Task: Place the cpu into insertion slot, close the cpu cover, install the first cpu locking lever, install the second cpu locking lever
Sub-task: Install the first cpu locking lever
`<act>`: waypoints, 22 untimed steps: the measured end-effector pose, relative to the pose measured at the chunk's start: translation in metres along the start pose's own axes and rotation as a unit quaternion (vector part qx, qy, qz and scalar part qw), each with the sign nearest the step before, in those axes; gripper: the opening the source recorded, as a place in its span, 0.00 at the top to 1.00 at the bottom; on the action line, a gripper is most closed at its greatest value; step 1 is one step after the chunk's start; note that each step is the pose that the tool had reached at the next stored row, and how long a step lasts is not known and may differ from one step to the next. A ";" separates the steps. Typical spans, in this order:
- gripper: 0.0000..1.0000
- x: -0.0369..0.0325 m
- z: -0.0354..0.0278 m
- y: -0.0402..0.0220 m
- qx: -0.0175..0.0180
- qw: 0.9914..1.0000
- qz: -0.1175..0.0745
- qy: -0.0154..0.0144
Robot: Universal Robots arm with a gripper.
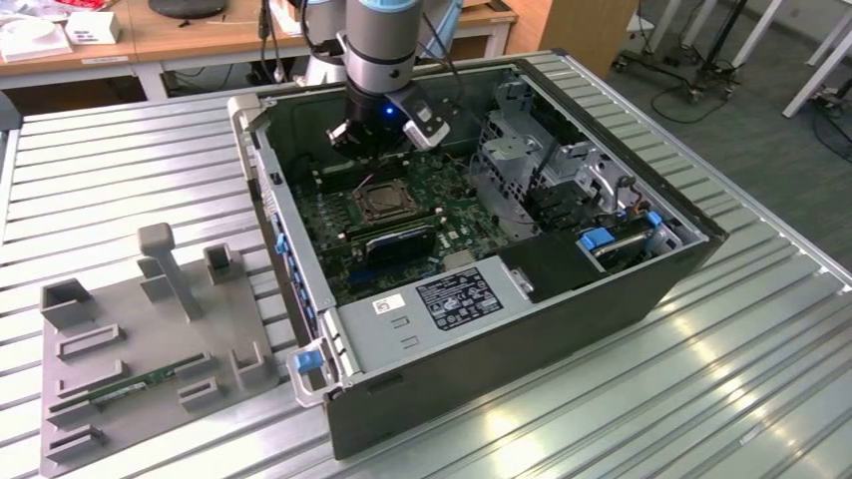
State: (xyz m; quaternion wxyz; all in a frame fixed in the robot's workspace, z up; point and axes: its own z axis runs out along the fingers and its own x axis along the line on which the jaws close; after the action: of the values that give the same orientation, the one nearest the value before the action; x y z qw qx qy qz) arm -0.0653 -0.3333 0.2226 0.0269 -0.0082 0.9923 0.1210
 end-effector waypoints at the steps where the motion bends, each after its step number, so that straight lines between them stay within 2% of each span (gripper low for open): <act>1: 0.89 0.0000 0.0000 0.0000 -0.001 1.000 0.000 0.000; 3: 0.89 0.0000 0.0000 0.0001 -0.002 1.000 0.000 0.000; 8: 0.89 0.0000 0.0005 -0.0005 -0.003 1.000 0.000 0.000; 15: 0.89 0.0003 0.0063 -0.0020 -0.002 1.000 0.000 0.000; 22: 0.89 -0.0035 0.0083 -0.0026 -0.002 1.000 0.000 0.000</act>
State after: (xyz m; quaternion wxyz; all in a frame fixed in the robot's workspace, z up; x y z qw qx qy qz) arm -0.0614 -0.3338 0.2141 0.0271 -0.0082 0.9920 0.1227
